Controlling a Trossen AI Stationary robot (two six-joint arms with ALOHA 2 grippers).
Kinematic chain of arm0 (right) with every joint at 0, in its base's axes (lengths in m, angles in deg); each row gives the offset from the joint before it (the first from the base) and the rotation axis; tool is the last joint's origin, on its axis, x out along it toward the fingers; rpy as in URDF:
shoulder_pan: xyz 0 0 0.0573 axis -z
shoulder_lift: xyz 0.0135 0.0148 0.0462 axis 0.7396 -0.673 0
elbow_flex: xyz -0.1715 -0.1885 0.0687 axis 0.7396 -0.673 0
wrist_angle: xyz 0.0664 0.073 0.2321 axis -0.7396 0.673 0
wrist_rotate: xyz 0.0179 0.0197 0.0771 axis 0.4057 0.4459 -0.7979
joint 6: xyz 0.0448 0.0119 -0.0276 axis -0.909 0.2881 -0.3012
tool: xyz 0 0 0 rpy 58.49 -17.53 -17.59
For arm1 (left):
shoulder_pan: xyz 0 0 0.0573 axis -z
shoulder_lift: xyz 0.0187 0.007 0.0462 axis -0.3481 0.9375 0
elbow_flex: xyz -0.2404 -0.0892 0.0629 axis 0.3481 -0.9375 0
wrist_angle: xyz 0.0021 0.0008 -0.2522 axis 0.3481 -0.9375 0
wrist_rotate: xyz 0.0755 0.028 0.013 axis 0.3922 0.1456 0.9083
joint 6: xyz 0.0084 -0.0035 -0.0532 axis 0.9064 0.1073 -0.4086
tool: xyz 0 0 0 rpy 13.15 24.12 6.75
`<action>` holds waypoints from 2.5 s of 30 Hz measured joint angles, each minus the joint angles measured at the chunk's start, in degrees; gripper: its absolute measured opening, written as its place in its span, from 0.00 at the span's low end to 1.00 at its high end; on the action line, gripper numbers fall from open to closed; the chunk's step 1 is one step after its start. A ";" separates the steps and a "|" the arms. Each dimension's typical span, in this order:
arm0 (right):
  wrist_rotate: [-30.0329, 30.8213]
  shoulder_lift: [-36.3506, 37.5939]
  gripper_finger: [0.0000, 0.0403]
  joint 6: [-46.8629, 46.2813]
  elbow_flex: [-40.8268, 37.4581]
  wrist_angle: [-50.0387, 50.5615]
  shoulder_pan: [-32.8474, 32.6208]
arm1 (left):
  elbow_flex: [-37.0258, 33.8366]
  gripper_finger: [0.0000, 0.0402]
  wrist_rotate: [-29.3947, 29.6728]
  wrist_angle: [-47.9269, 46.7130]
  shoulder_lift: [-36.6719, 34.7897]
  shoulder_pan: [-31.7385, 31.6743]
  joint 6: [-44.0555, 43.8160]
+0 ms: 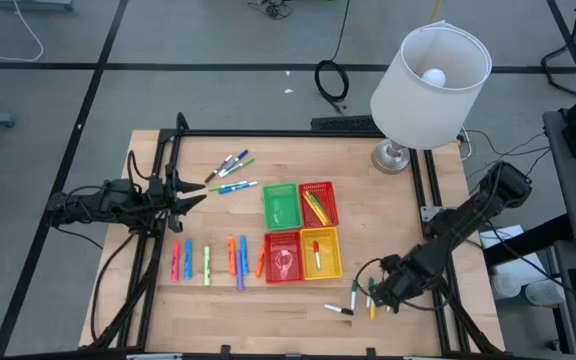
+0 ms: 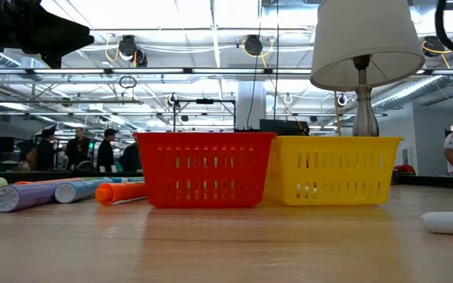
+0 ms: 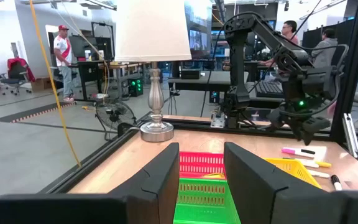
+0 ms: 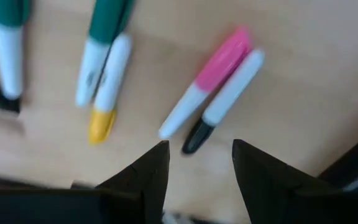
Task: Pick & Place Markers
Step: Put the small black highlighter pen into the yellow bin
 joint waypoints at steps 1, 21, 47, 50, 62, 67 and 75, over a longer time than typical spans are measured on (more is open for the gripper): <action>0.90 0.00 0.41 -0.75 -0.45 0.04 -0.43 | 0.00 0.33 0.01 0.02 -0.01 -0.01 0.00; 4.30 -0.02 0.41 -3.22 -7.97 -6.91 -3.95 | 0.00 0.33 0.00 0.01 -0.01 0.00 0.01; 4.07 0.07 0.21 -1.31 -11.38 -7.38 -3.94 | 0.00 0.33 0.00 0.01 -0.01 0.00 0.00; 4.02 0.07 0.16 -0.23 -11.38 -7.35 -3.95 | 0.00 0.33 0.00 0.00 0.00 0.01 -0.01; 4.02 0.01 0.09 1.97 -11.40 -7.42 -3.95 | 0.00 0.33 0.02 0.01 -0.01 -0.01 -0.01; 4.05 0.00 0.09 3.29 -11.40 -7.43 -3.95 | 0.00 0.33 0.00 0.02 0.00 0.00 0.01; 5.40 3.01 0.08 7.18 -11.62 -10.16 -4.06 | 0.00 0.33 0.00 0.01 -0.01 0.00 0.01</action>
